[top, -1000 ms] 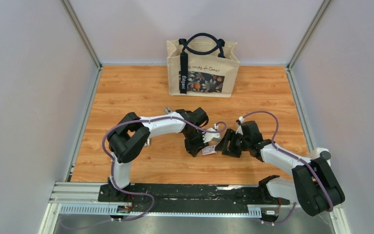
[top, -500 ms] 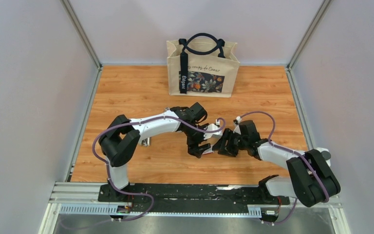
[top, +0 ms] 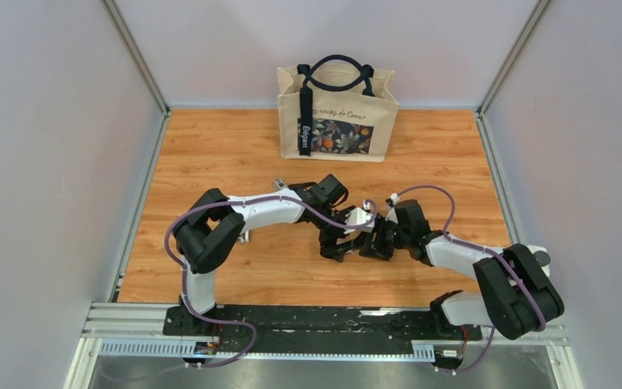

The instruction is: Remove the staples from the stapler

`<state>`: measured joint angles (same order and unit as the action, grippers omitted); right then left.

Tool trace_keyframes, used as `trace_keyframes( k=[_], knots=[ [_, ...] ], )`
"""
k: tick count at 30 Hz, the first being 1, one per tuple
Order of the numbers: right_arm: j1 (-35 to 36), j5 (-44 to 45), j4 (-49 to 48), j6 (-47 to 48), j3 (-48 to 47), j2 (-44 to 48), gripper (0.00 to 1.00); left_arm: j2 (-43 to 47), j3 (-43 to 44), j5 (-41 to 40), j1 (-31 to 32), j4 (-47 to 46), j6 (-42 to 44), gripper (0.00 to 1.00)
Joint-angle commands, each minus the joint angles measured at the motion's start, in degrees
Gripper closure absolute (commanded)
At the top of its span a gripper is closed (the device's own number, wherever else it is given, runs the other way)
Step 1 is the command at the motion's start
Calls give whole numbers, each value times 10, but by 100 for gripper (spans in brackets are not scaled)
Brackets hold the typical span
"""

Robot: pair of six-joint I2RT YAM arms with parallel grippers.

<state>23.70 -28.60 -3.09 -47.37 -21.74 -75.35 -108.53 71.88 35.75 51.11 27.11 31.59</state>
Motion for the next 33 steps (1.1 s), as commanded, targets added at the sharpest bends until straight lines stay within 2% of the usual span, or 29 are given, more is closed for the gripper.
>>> trace_keyframes(
  k=[1,2,7,10,11,14,18,27,33],
  knots=[
    [10,27,0,-6,6,-19,44,-12,4,-13,14,-57,-14,14],
    [11,27,-2,-6,6,-21,44,-15,4,-42,20,-63,-15,14],
    [13,29,2,-6,8,-15,44,-27,-2,-72,22,-71,-21,15],
    [13,33,6,-6,8,-7,43,-25,-11,-83,22,-69,-19,26],
    [13,35,8,-4,6,-7,43,-25,-14,-89,22,-66,-19,32],
    [12,37,14,-1,2,-5,41,-25,-19,-96,22,-51,-19,39],
    [11,43,28,8,-2,5,40,-12,-43,-98,22,-58,-21,39],
    [-17,42,77,30,-8,55,37,-31,-38,-118,22,-21,-18,40],
    [-35,29,72,34,-5,63,35,-34,-38,-122,23,-8,-16,40]
  ],
)
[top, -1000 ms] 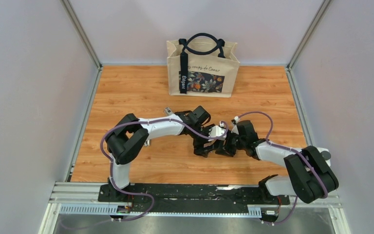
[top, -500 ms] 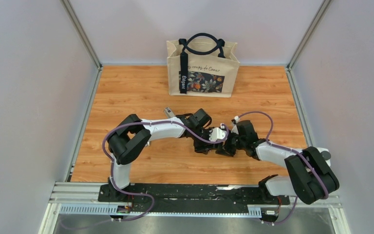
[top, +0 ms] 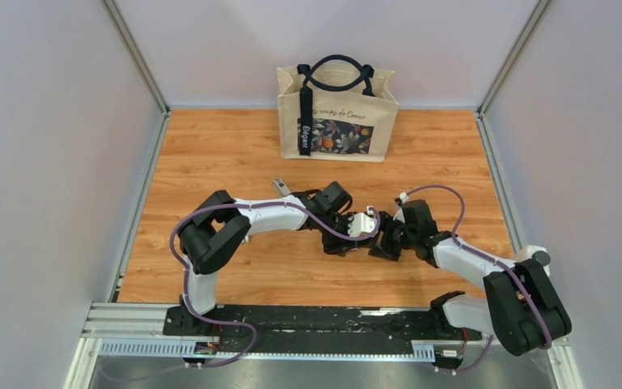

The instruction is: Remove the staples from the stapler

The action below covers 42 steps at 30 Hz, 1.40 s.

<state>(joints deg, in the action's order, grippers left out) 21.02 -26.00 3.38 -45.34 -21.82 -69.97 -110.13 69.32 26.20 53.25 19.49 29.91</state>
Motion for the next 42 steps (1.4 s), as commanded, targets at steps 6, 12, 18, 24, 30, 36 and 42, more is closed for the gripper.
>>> trace_keyframes(
  k=[6,12,18,24,30,36,42],
  knots=[
    [-12,-7,-3,9,4,10,34,-26,-5,-36,3,80,4,59],
    [-17,-16,-7,10,7,14,33,-14,-15,-39,3,80,2,58],
    [-46,-31,31,33,-9,39,31,-6,-23,-63,3,98,13,58],
    [-74,-49,42,43,-10,56,30,-11,-23,-84,4,119,1,54],
    [-77,-49,27,39,-7,42,31,11,-7,-85,4,154,-36,16],
    [-77,-41,29,48,-19,20,35,82,9,-33,3,203,-56,15],
    [-77,-10,89,94,-73,26,9,147,65,-21,-18,282,-78,15]
  ],
)
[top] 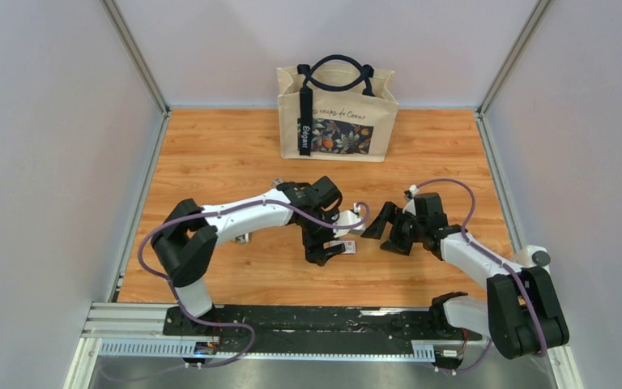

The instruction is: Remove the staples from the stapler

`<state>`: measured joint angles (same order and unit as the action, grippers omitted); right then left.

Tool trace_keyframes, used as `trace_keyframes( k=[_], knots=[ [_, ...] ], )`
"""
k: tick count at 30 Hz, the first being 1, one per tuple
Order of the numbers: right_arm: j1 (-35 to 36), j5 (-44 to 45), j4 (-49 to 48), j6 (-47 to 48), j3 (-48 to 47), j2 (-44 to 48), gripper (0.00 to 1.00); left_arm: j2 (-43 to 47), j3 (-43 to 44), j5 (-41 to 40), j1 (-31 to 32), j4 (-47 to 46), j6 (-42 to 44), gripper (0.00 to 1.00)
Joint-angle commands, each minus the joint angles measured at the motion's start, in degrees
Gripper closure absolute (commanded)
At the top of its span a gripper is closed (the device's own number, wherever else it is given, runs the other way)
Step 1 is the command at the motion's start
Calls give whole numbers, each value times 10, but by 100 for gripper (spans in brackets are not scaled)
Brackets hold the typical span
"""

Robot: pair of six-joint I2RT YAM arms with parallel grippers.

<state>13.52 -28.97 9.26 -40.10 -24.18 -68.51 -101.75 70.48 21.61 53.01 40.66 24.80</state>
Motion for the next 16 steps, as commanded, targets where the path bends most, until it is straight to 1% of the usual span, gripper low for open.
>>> trace_keyframes(
  k=[1,3,4,6,7,12,16],
  knots=[
    [-2,33,41,56,-59,17,0,66,62,22,-30,105,-27,15],
    [-2,41,71,68,-85,32,0,74,84,24,-48,139,-20,14],
    [-2,46,80,72,-95,35,0,79,87,26,-69,164,-15,14],
    [-2,45,105,83,-124,38,0,102,84,25,-92,175,-6,14],
    [0,43,111,86,-131,40,0,111,79,22,-118,180,-4,14],
    [5,33,131,99,-169,47,0,195,44,-1,-204,172,6,14],
    [19,50,157,107,-205,45,0,263,-9,-20,-251,130,-7,14]
  ],
)
